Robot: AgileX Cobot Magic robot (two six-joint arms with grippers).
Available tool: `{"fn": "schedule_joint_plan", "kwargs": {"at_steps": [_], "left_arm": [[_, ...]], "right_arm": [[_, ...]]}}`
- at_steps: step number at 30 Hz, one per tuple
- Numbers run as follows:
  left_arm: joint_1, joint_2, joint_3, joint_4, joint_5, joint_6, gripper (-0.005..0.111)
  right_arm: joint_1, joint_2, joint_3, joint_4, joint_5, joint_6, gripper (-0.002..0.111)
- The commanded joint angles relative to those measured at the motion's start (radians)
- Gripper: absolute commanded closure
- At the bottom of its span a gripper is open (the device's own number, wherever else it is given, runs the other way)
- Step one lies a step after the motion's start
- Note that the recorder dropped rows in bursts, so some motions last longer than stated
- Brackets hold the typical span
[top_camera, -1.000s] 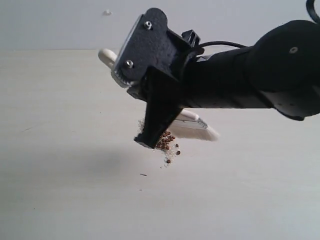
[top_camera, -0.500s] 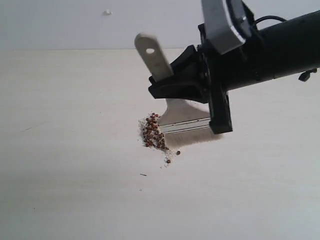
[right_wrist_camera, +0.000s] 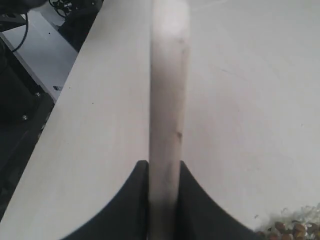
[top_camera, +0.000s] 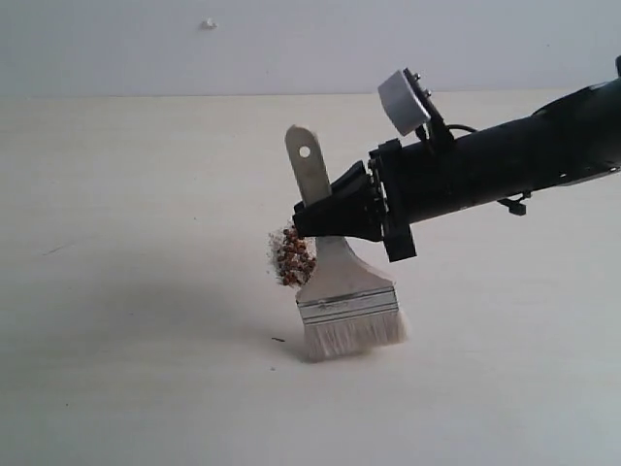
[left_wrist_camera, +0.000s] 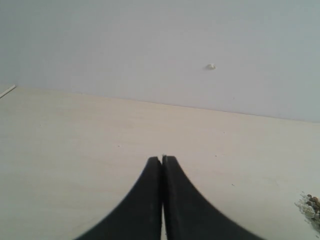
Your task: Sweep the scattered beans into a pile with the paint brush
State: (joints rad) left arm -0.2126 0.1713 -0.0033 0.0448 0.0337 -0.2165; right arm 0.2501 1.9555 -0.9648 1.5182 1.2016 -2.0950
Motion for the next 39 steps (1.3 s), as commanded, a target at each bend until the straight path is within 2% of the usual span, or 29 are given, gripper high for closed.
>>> {"fn": "schedule_joint_plan", "kwargs": {"at_steps": [1, 14, 26, 29, 36, 38, 39], "left_arm": [[0.003, -0.009, 0.003, -0.005, -0.002, 0.003, 0.107], [0.003, -0.009, 0.003, -0.005, -0.002, 0.003, 0.107], [0.003, -0.009, 0.003, -0.005, -0.002, 0.003, 0.107], [0.003, -0.009, 0.003, -0.005, -0.002, 0.003, 0.107], [0.003, -0.009, 0.003, -0.005, -0.002, 0.003, 0.107], [0.003, -0.009, 0.003, -0.005, -0.002, 0.003, 0.107], [0.003, -0.009, 0.003, -0.005, -0.002, 0.003, 0.107]], "right_arm": [[-0.005, 0.089, -0.056, 0.006, 0.019, -0.02, 0.108], [-0.005, 0.228, -0.252, -0.008, 0.019, -0.02, 0.108], [-0.005, 0.218, -0.319, -0.012, 0.019, -0.01, 0.108], [-0.005, 0.18, -0.319, -0.006, 0.019, 0.043, 0.108], [-0.005, -0.112, -0.319, -0.003, 0.019, 0.161, 0.108], [-0.005, -0.198, -0.319, -0.017, 0.019, 0.251, 0.108], [-0.005, -0.257, -0.319, -0.091, -0.093, 0.368, 0.108]]}}
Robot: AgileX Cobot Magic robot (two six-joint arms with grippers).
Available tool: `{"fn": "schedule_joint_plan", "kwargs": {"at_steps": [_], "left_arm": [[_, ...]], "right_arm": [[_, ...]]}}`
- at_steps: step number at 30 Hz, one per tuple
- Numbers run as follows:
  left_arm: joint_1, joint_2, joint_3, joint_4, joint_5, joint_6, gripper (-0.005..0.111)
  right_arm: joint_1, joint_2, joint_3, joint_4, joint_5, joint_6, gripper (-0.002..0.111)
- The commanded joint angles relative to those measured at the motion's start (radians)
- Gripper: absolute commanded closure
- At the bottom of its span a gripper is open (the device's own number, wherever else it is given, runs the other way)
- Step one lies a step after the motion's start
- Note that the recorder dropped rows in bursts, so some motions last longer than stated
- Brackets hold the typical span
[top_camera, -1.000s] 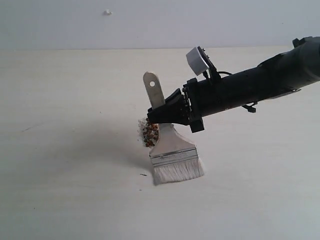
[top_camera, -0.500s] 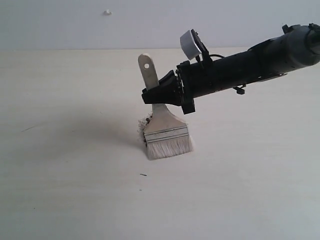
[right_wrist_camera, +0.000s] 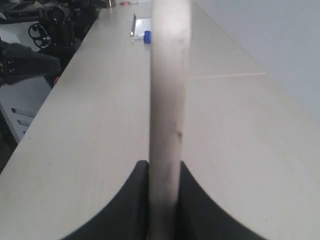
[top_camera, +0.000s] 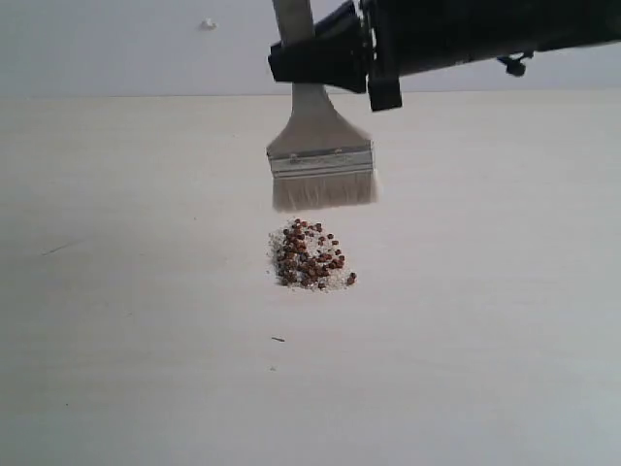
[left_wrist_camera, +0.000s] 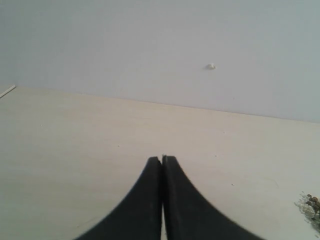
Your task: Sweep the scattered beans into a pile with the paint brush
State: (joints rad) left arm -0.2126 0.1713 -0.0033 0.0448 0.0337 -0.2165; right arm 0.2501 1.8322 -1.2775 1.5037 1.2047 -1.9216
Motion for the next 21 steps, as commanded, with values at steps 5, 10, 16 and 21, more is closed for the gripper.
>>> {"fn": "schedule_joint_plan", "kwargs": {"at_steps": [5, 10, 16, 21], "left_arm": [[0.003, -0.009, 0.003, -0.005, -0.002, 0.003, 0.107], [0.003, -0.009, 0.003, -0.005, -0.002, 0.003, 0.107], [0.003, -0.009, 0.003, -0.005, -0.002, 0.003, 0.107], [0.003, -0.009, 0.003, -0.005, -0.002, 0.003, 0.107]], "right_arm": [[0.092, -0.278, 0.062, -0.475, -0.728, 0.786, 0.108], [0.258, -0.364, 0.241, -0.885, -1.166, 1.358, 0.108], [0.344, -0.367, 0.417, -0.836, -1.479, 1.385, 0.108], [0.355, -0.367, 0.487, -0.583, -1.616, 1.156, 0.108]]}}
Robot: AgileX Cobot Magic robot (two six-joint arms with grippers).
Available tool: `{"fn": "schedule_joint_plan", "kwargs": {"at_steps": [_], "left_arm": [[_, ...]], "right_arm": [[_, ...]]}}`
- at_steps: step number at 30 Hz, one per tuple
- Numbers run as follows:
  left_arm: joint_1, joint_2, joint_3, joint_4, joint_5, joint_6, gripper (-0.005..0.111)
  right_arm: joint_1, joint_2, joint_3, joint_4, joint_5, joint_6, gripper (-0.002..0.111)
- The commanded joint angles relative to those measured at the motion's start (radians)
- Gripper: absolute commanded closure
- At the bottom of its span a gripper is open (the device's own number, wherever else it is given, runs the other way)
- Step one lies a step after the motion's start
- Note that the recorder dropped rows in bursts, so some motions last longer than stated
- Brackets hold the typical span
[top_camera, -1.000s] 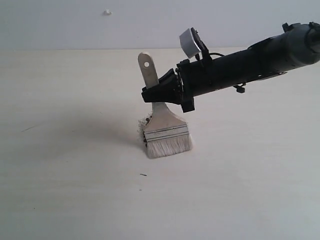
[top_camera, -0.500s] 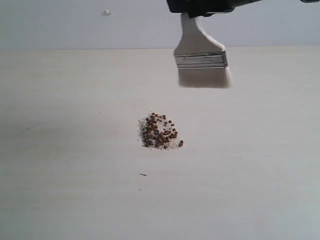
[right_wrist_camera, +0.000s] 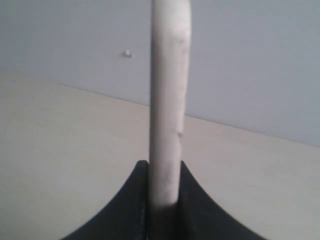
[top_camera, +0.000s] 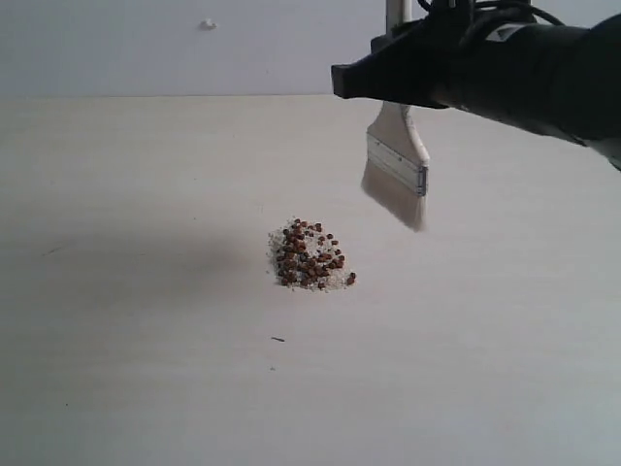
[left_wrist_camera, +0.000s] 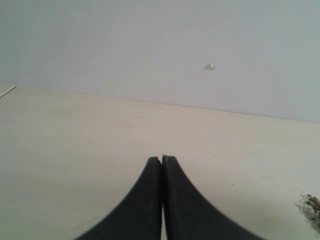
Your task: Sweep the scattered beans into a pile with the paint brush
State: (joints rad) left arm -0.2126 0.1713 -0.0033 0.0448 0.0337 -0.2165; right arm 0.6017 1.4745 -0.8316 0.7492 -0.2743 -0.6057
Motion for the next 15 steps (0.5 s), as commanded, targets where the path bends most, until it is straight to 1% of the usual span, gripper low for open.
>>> {"fn": "schedule_joint_plan", "kwargs": {"at_steps": [1, 4, 6, 7, 9, 11, 15], "left_arm": [[0.003, -0.009, 0.003, -0.005, -0.002, 0.003, 0.107], [0.003, -0.009, 0.003, -0.005, -0.002, 0.003, 0.107], [0.003, -0.009, 0.003, -0.005, -0.002, 0.003, 0.107], [0.003, -0.009, 0.003, -0.005, -0.002, 0.003, 0.107], [0.003, -0.009, 0.003, -0.005, -0.002, 0.003, 0.107], [0.003, -0.009, 0.003, -0.005, -0.002, 0.003, 0.107], [0.003, -0.009, 0.003, -0.005, -0.002, 0.003, 0.107]], "right_arm": [[0.004, -0.009, 0.054, 0.241, -0.169, -0.22, 0.108], [0.008, -0.009, 0.087, 0.427, -0.261, -0.35, 0.108], [0.039, -0.009, 0.111, 0.549, -0.383, -0.415, 0.108], [0.06, -0.009, 0.122, 0.581, -0.436, -0.429, 0.108], [0.128, -0.007, 0.148, 0.633, -0.557, -0.447, 0.108], [0.199, 0.004, 0.163, 0.669, -0.643, -0.447, 0.108], [0.312, 0.076, 0.165, 0.715, -0.768, -0.404, 0.108]]}}
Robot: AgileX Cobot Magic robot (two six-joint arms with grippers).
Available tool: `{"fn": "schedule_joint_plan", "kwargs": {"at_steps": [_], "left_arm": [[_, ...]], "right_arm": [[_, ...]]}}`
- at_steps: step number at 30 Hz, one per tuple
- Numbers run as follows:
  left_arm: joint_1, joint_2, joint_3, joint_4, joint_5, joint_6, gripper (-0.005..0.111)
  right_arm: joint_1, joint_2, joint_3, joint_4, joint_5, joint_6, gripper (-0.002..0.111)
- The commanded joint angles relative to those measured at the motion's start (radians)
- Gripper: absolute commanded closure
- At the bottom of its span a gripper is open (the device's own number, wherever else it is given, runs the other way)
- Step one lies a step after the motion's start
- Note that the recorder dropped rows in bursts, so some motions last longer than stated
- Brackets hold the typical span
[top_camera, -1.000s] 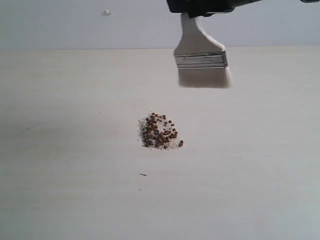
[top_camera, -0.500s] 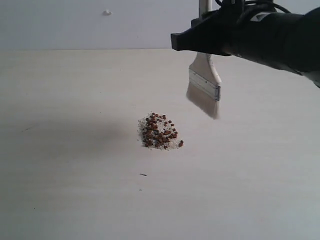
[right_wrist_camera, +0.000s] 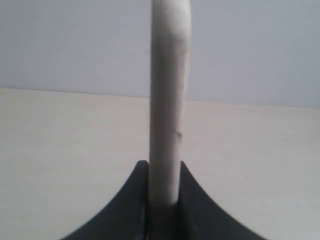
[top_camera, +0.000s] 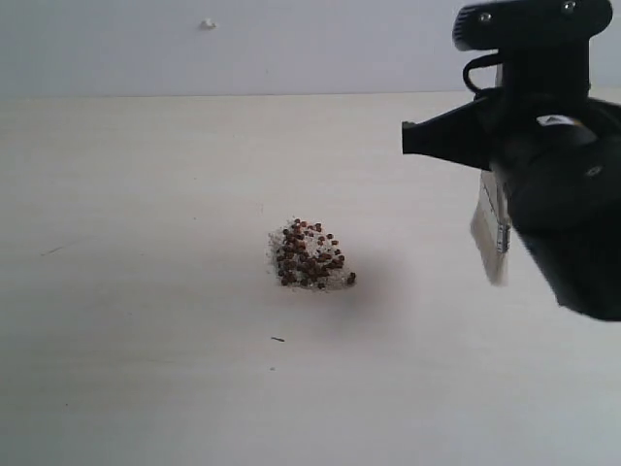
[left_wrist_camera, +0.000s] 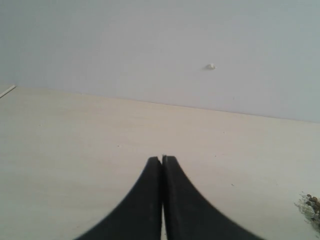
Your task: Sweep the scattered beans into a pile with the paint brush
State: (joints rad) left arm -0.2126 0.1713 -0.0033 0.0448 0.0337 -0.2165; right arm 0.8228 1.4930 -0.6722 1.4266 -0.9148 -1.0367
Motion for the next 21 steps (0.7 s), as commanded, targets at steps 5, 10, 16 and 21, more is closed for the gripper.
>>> {"fn": "schedule_joint_plan", "kwargs": {"at_steps": [5, 10, 16, 21], "left_arm": [[0.003, -0.009, 0.003, -0.005, -0.002, 0.003, 0.107], [0.003, -0.009, 0.003, -0.005, -0.002, 0.003, 0.107], [0.003, -0.009, 0.003, -0.005, -0.002, 0.003, 0.107], [0.003, -0.009, 0.003, -0.005, -0.002, 0.003, 0.107]], "right_arm": [[0.162, 0.201, -0.023, 0.032, -0.153, 0.152, 0.108], [0.172, 0.33, -0.105, 0.039, -0.153, 0.142, 0.108], [0.172, 0.422, -0.19, 0.039, -0.118, 0.142, 0.108], [0.172, 0.455, -0.248, 0.039, -0.077, 0.142, 0.108]]}}
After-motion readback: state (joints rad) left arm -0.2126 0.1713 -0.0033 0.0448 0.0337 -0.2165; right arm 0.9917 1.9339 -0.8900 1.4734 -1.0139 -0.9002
